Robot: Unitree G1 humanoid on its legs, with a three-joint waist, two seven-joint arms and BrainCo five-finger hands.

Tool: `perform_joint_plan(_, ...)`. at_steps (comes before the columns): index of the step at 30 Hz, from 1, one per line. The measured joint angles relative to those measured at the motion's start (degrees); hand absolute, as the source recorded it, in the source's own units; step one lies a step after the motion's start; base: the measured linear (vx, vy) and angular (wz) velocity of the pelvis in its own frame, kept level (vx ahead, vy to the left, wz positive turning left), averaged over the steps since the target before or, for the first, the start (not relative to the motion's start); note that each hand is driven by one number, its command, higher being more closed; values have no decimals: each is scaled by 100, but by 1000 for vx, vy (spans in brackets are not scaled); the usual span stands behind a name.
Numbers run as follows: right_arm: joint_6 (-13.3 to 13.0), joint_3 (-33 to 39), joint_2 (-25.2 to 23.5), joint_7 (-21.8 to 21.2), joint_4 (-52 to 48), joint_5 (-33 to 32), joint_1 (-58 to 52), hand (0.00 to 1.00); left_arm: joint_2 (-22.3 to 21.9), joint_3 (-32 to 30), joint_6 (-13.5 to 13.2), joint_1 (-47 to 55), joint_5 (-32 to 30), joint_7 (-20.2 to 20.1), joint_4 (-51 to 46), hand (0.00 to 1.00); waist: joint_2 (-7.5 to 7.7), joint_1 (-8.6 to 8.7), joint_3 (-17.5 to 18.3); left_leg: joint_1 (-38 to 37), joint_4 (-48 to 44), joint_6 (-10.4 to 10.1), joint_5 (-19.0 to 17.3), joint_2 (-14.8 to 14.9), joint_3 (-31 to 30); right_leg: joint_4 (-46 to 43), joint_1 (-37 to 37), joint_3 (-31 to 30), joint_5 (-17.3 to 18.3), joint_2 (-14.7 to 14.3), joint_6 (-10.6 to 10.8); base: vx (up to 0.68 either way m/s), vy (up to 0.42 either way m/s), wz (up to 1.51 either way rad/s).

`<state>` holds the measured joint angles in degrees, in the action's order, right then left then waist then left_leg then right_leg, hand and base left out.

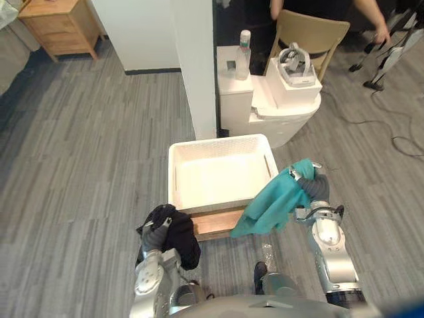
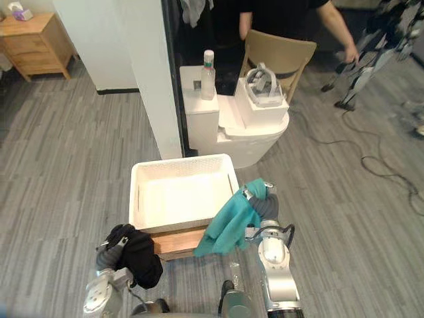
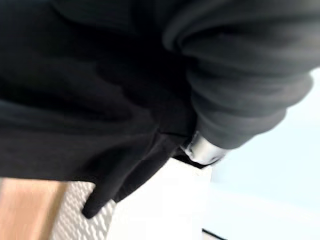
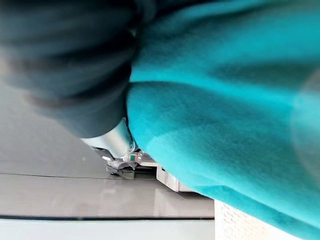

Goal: Tidy the bed and pick cloth on bed and put in laundry

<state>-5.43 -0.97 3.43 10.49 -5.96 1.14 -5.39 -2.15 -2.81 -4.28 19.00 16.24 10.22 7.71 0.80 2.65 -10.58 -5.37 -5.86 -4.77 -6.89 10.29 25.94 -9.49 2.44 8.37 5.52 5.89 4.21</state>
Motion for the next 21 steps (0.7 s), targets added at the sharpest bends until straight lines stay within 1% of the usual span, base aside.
perform_joint_plan(3,0,194,2,53,-388,-1,-2,100,-17,34,0,9,6,-51,0,100,4,-3,6,-165,180,-6,3,-39,3,297,-241,23,-95,-23,30,22,23,4)
perform_joint_plan(5,-3,307,5,102,-855,-16,61,100,4,-9,0,24,12,-50,4,100,45,-20,21,-151,211,-6,3,-99,10,641,-346,18,-321,4,77,0,61,-2)
perform_joint_plan(6,-3,312,6,103,-890,-25,86,100,9,-13,0,30,12,-50,9,100,51,-19,25,-151,220,-6,3,-109,11,683,-361,18,-346,8,83,-19,59,-2)
perform_joint_plan(9,-11,381,150,171,-1120,-37,549,100,73,-15,0,21,45,-48,53,100,116,-3,68,-167,283,20,19,-199,8,979,-494,16,-526,56,144,-52,45,2)
perform_joint_plan(11,-53,381,678,240,-1113,-35,1233,100,115,-5,-1,-7,67,-49,143,100,148,-10,92,-159,305,47,41,-238,8,1065,-515,16,-598,82,160,-69,7,0)
perform_joint_plan(14,-72,373,1127,272,-1082,-45,2032,100,134,18,-2,-55,70,-49,307,100,147,7,100,-170,381,50,108,-251,7,1079,-512,19,-646,82,165,-72,-19,2)
perform_joint_plan(15,-138,352,1355,295,-984,-95,2453,100,153,53,-2,-52,129,-49,327,100,154,6,107,-170,392,47,128,-250,8,1097,-509,20,-678,78,175,-68,-31,-2)
perform_joint_plan(16,-185,271,1596,327,-809,-196,2903,100,148,72,-2,-49,174,-49,328,100,152,12,116,-169,405,53,149,-249,13,1123,-509,19,-719,72,164,-67,-33,-4)
perform_joint_plan(17,-187,216,1723,327,-707,-223,3122,100,149,100,-2,-52,198,-49,330,100,151,19,125,-169,418,55,162,-250,20,1139,-508,19,-739,71,167,-78,-34,-4)
perform_joint_plan(19,-200,-27,2189,333,-232,-324,3926,100,189,213,-4,-62,335,-48,337,100,153,22,227,-177,571,55,269,-281,19,1177,-474,17,-795,67,198,-73,-31,2)
perform_joint_plan(21,-206,-181,2406,337,92,-413,4365,100,237,269,-13,-83,356,-50,380,100,169,17,275,-182,607,57,299,-294,18,1183,-471,16,-801,70,197,-66,-32,1)
